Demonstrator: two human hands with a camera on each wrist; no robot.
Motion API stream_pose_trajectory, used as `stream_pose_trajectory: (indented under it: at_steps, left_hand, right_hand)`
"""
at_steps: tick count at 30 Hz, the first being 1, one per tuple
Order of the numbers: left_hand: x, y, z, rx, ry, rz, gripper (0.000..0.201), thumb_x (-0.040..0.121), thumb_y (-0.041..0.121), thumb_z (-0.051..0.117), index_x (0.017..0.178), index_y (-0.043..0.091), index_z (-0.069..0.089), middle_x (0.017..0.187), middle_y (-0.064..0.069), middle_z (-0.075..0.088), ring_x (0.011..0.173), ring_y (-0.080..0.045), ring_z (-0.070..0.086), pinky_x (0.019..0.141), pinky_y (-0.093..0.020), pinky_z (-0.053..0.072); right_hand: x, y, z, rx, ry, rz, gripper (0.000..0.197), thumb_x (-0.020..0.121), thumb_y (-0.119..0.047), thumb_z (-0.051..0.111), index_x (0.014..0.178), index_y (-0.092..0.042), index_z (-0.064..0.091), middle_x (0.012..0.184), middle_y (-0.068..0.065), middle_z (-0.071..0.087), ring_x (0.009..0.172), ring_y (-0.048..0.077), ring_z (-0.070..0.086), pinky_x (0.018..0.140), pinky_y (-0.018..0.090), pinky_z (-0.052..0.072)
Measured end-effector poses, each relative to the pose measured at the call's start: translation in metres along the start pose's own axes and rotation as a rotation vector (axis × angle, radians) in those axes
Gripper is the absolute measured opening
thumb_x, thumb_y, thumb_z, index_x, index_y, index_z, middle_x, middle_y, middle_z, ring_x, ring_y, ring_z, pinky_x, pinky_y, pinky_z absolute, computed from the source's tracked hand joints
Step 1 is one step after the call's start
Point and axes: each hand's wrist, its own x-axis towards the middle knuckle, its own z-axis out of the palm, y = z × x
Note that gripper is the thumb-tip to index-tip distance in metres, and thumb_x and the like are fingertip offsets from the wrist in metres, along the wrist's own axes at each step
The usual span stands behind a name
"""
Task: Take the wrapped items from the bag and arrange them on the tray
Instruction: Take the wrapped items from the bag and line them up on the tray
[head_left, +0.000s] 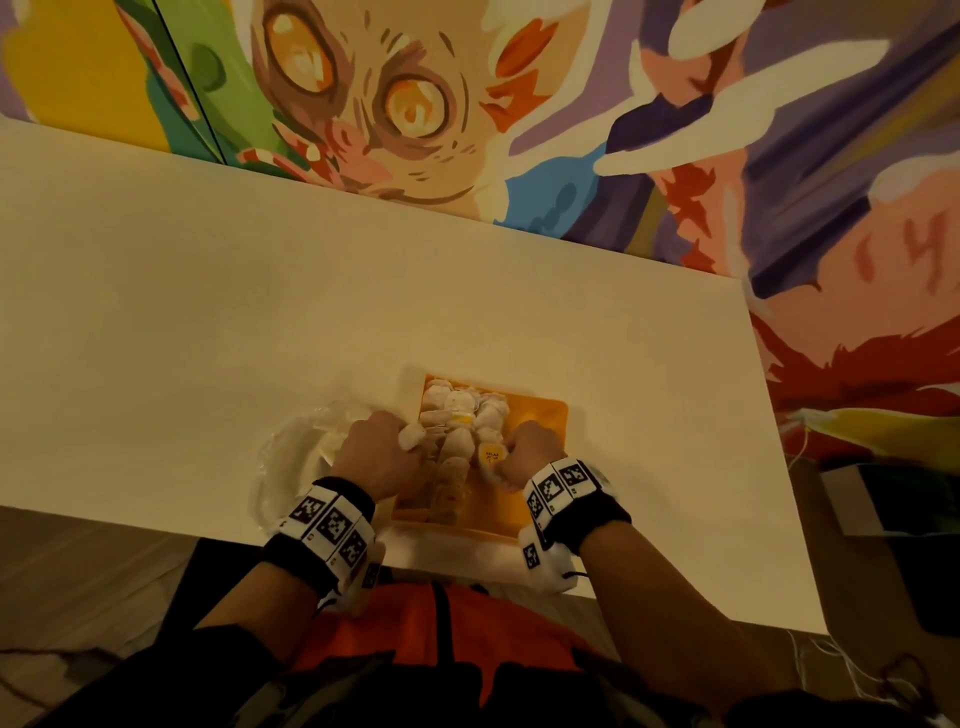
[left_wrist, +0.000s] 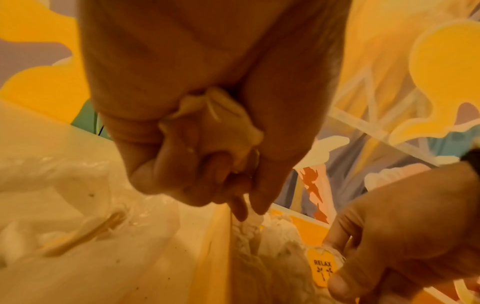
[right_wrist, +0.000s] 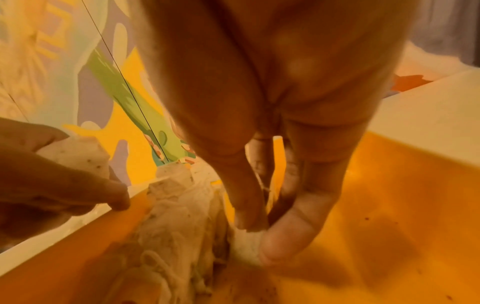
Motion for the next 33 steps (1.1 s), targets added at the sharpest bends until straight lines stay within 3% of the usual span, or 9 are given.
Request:
stream_pose_trajectory:
  at_steps: [8, 12, 15, 17, 21, 24, 27, 31, 33]
  left_hand:
    - [0.004, -0.008, 0.006, 0.088, 0.058, -0.028, 0.010, 0.084, 0.026, 0.061, 0.085, 0.017, 0.057, 0.086, -0.005, 0.060, 0.078, -0.025, 0.056, 0.064, -0.031, 0.041]
    - [0.007, -0.013, 0.009, 0.065, 0.027, -0.045, 0.013, 0.083, 0.027, 0.062, 0.078, 0.018, 0.055, 0.085, -0.010, 0.065, 0.068, -0.022, 0.052, 0.058, -0.030, 0.039]
    - [0.007, -0.012, 0.008, 0.091, 0.017, -0.037, 0.014, 0.083, 0.026, 0.060, 0.073, 0.020, 0.052, 0.077, -0.005, 0.057, 0.066, -0.020, 0.049, 0.054, -0.027, 0.035]
    - [0.006, -0.011, 0.006, 0.106, 0.010, -0.027, 0.016, 0.084, 0.023, 0.059, 0.071, 0.022, 0.050, 0.074, -0.001, 0.054, 0.065, -0.019, 0.047, 0.052, -0.026, 0.032]
    - [0.004, -0.009, 0.003, 0.100, -0.002, -0.026, 0.028, 0.084, 0.019, 0.060, 0.061, 0.027, 0.046, 0.065, 0.003, 0.048, 0.065, -0.019, 0.048, 0.051, -0.026, 0.032]
    - [0.002, -0.007, 0.002, 0.082, -0.003, -0.027, 0.029, 0.083, 0.017, 0.059, 0.060, 0.026, 0.045, 0.065, 0.002, 0.050, 0.066, -0.021, 0.049, 0.054, -0.028, 0.035]
    - [0.001, -0.007, 0.002, 0.063, -0.005, -0.029, 0.025, 0.083, 0.018, 0.060, 0.062, 0.025, 0.048, 0.071, -0.003, 0.056, 0.067, -0.023, 0.052, 0.056, -0.030, 0.039]
    - [0.000, -0.006, 0.000, 0.063, -0.016, -0.020, 0.028, 0.083, 0.016, 0.060, 0.058, 0.025, 0.049, 0.067, -0.001, 0.055, 0.065, -0.021, 0.053, 0.049, -0.025, 0.034]
    - [0.000, -0.006, 0.001, 0.059, -0.019, -0.023, 0.028, 0.083, 0.016, 0.059, 0.058, 0.024, 0.049, 0.067, -0.001, 0.054, 0.064, -0.021, 0.052, 0.049, -0.025, 0.033]
  right_hand:
    - [0.011, -0.009, 0.000, -0.062, -0.015, 0.036, 0.040, 0.081, -0.014, 0.075, 0.118, -0.003, 0.066, 0.113, 0.013, 0.070, 0.102, 0.024, 0.069, 0.090, 0.041, 0.056]
    - [0.013, -0.011, 0.000, -0.132, -0.002, 0.028, 0.034, 0.087, -0.020, 0.068, 0.117, -0.007, 0.064, 0.118, 0.010, 0.066, 0.108, 0.024, 0.064, 0.091, 0.033, 0.055]
    - [0.014, -0.012, 0.001, -0.168, 0.001, 0.067, 0.012, 0.087, -0.016, 0.068, 0.090, -0.008, 0.060, 0.096, 0.007, 0.064, 0.105, 0.024, 0.065, 0.067, 0.025, 0.051]
    - [0.014, -0.012, 0.002, -0.151, 0.013, 0.046, 0.017, 0.086, -0.018, 0.068, 0.098, -0.005, 0.063, 0.103, 0.011, 0.064, 0.111, 0.028, 0.062, 0.058, 0.023, 0.040]
    - [0.021, -0.014, 0.004, -0.125, 0.047, 0.090, 0.013, 0.095, -0.019, 0.059, 0.097, -0.006, 0.056, 0.125, 0.010, 0.061, 0.112, 0.025, 0.061, 0.070, 0.023, 0.048]
    - [0.027, -0.016, 0.008, -0.052, 0.077, 0.114, 0.054, 0.093, -0.016, 0.060, 0.138, -0.002, 0.035, 0.130, 0.014, 0.056, 0.115, 0.028, 0.059, 0.092, 0.034, 0.053]
    - [0.026, -0.016, 0.008, -0.029, 0.065, 0.099, 0.051, 0.090, -0.017, 0.063, 0.134, -0.007, 0.041, 0.126, 0.012, 0.059, 0.113, 0.029, 0.059, 0.090, 0.034, 0.052]
    - [0.029, -0.012, 0.011, 0.049, 0.061, 0.082, 0.038, 0.088, -0.018, 0.066, 0.122, -0.010, 0.052, 0.118, 0.011, 0.062, 0.103, 0.028, 0.063, 0.073, 0.030, 0.052]
    - [0.029, -0.011, 0.013, 0.106, 0.055, 0.070, 0.039, 0.086, -0.017, 0.067, 0.123, -0.013, 0.053, 0.116, 0.011, 0.064, 0.097, 0.029, 0.065, 0.076, 0.032, 0.056]
